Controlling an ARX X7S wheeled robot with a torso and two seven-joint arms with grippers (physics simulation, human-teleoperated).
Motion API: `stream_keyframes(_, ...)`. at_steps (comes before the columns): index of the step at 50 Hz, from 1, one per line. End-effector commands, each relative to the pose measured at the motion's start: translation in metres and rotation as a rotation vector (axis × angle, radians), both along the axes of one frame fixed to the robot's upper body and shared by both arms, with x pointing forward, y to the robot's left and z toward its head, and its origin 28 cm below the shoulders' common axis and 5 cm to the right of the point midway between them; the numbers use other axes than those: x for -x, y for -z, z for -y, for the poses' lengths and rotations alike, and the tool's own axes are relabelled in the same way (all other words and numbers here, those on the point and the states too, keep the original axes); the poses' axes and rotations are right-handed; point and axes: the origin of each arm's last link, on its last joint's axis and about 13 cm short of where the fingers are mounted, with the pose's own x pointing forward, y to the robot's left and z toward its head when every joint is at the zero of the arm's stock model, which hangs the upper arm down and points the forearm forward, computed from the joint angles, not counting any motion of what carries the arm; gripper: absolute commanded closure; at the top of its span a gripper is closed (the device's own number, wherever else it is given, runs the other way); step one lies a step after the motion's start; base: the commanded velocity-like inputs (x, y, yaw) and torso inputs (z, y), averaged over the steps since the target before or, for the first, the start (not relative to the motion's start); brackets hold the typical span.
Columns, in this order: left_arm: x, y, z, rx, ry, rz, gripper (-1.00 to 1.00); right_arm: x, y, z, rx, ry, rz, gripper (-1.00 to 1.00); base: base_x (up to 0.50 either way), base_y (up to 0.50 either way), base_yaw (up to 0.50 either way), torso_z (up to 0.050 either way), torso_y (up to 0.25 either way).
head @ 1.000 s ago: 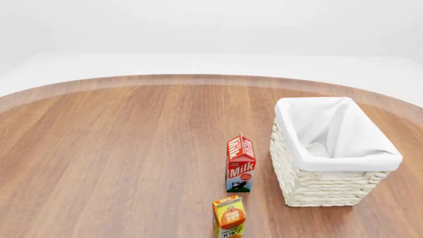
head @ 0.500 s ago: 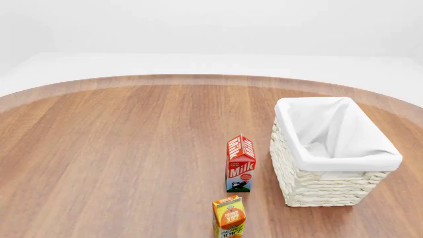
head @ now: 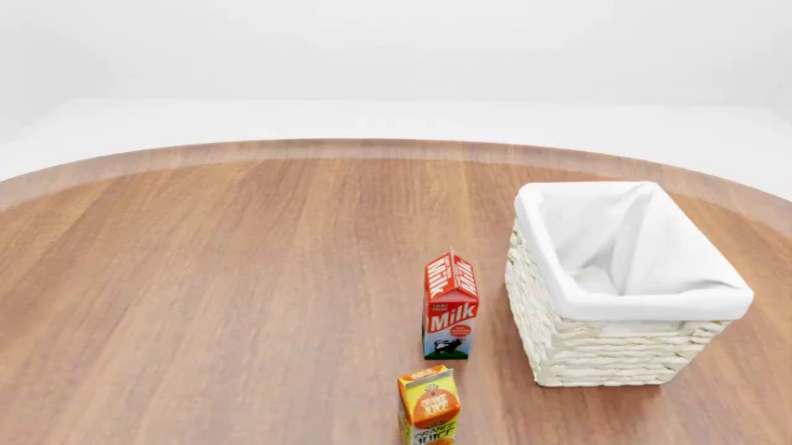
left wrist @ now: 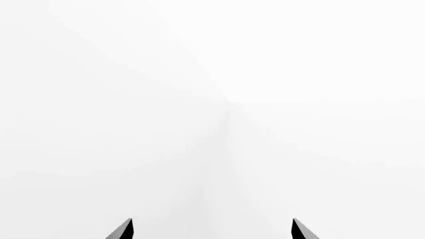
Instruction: Pick up the cream cheese box and the butter, and put them in the basket.
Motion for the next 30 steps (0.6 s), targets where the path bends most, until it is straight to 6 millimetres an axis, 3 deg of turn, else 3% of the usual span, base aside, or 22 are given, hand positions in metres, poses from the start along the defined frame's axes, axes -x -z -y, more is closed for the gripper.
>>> stream_keyframes(1,0.003,0.0,-0.001,-0.025,-0.006,0.01,-1.0,-0.005,0.001,-0.004,-0.039,0.001,-0.013,-1.0,0.0,0.0,0.0,0.0,0.0)
stream_keyframes(28,0.003,0.0,-0.001,-0.023,-0.009,0.011,-1.0,-0.007,0.015,-0.001,-0.021,0.007,-0.041,-1.0,0.0,0.0,0.0,0.0,0.0)
stream_keyframes(29,0.003,0.0,-0.001,-0.023,-0.008,0.01,-1.0,-0.008,0.015,-0.001,-0.015,0.002,-0.022,1.0,0.0,0.0,0.0,0.0,0.0)
stream_keyframes(30,0.003,0.0,-0.001,-0.023,-0.008,0.01,-1.0,-0.008,0.014,-0.001,-0.015,-0.007,-0.022,1.0,0.0,0.0,0.0,0.0,0.0)
